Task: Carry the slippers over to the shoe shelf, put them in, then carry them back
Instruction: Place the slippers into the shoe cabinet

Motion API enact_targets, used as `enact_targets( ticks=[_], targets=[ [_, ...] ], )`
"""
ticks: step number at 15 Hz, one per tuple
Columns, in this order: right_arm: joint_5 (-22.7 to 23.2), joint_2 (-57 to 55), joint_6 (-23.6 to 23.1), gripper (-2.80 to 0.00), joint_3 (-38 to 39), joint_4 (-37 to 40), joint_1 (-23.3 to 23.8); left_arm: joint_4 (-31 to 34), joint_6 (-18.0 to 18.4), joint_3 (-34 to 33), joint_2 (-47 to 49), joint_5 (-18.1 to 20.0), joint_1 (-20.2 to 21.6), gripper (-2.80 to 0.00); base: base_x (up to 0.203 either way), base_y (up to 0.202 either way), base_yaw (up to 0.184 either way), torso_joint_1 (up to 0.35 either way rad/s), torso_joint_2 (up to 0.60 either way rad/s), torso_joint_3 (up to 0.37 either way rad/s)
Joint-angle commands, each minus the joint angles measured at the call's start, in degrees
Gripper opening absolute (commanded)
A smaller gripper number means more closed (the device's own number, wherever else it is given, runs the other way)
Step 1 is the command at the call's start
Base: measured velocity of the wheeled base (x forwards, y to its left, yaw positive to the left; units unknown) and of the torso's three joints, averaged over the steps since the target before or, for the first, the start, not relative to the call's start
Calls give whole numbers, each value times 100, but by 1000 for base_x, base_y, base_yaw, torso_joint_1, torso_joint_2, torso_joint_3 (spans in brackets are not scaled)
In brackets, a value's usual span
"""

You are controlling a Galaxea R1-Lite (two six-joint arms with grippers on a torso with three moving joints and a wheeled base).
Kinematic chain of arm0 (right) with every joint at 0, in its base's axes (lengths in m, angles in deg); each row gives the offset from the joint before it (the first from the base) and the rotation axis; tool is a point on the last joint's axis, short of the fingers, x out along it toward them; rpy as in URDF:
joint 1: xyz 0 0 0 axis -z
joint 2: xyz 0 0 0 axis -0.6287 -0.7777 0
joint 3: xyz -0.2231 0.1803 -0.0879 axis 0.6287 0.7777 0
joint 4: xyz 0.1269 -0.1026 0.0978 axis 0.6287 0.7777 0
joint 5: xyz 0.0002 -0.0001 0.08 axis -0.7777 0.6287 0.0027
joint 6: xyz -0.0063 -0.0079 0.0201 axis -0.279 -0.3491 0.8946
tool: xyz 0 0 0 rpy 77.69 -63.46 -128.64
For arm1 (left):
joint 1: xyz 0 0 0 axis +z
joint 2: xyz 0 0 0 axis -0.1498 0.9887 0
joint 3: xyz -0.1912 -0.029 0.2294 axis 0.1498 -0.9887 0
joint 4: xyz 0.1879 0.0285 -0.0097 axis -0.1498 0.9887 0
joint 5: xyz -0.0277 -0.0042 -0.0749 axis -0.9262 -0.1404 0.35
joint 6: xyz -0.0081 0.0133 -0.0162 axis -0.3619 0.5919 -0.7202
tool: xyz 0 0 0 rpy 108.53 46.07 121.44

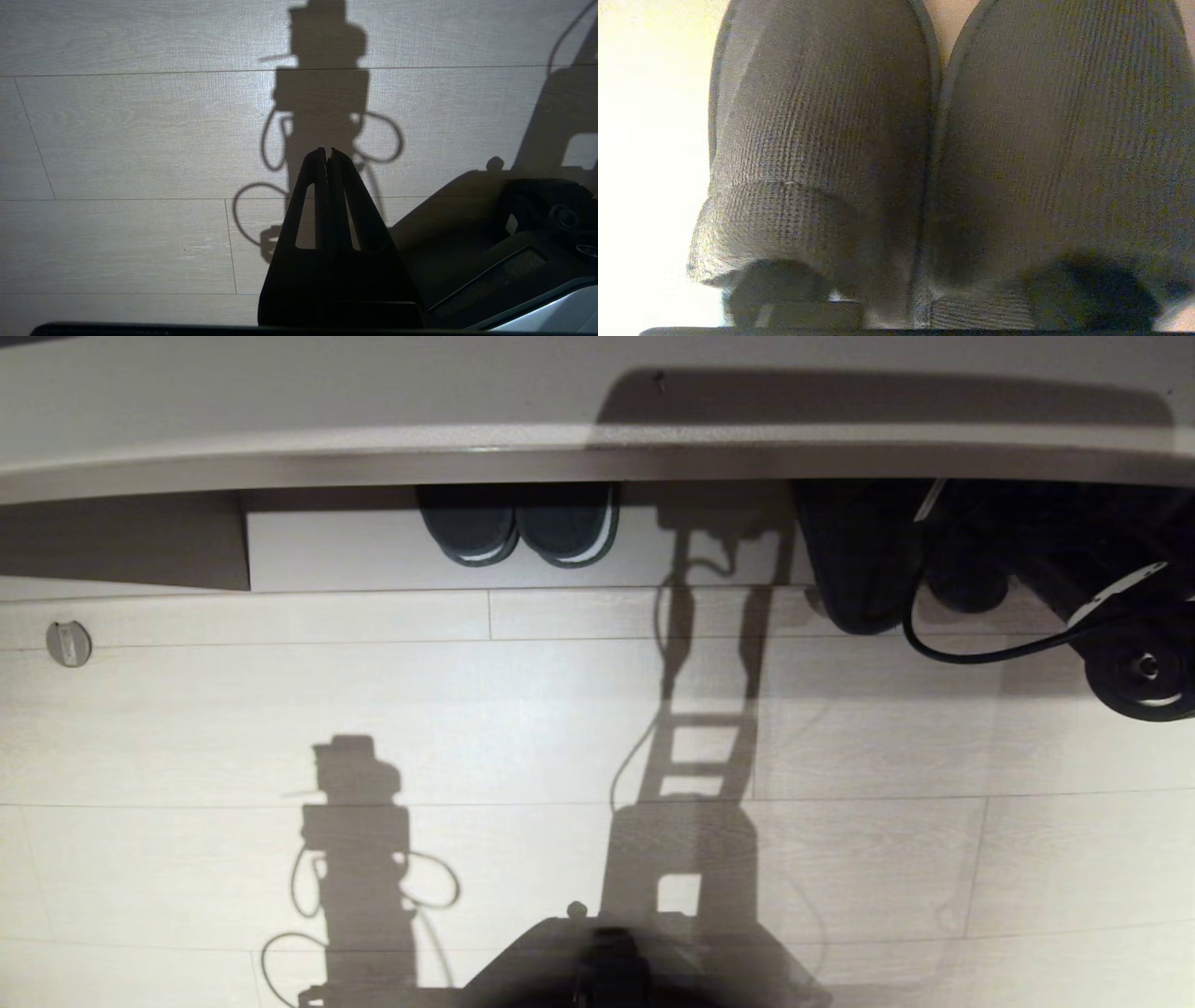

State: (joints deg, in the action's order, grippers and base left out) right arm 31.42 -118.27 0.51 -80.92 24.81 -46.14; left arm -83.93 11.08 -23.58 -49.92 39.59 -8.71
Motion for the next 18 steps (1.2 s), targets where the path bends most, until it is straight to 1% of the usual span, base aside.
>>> enact_targets(
  ticks=[1,5,9,11,12,14,18],
  targets=[
    [5,183,-6,0,53,-19,-1,0,-2,0,5,-1,1,-280,0,0,0,0,0,0],
    [5,524,-15,0,494,80,-10,0,-2,0,5,-1,1,-280,0,0,0,0,0,0],
    [12,1046,-20,0,1468,-17,-16,0,-2,0,5,-1,1,-280,0,0,0,0,0,0],
    [6,1229,-72,0,1815,-35,-33,0,-2,0,5,-1,1,-280,0,0,0,0,0,0],
    [-13,1297,-147,0,2007,-58,-41,0,-2,0,5,-1,1,-280,0,0,0,0,0,0],
    [-22,1533,-315,0,2652,-118,-51,0,-2,0,5,-1,1,-280,0,0,0,0,0,0],
    [-42,1471,-347,0,2727,-279,-54,0,-11,0,5,-1,1,-280,0,0,0,0,0,0]
  ],
)
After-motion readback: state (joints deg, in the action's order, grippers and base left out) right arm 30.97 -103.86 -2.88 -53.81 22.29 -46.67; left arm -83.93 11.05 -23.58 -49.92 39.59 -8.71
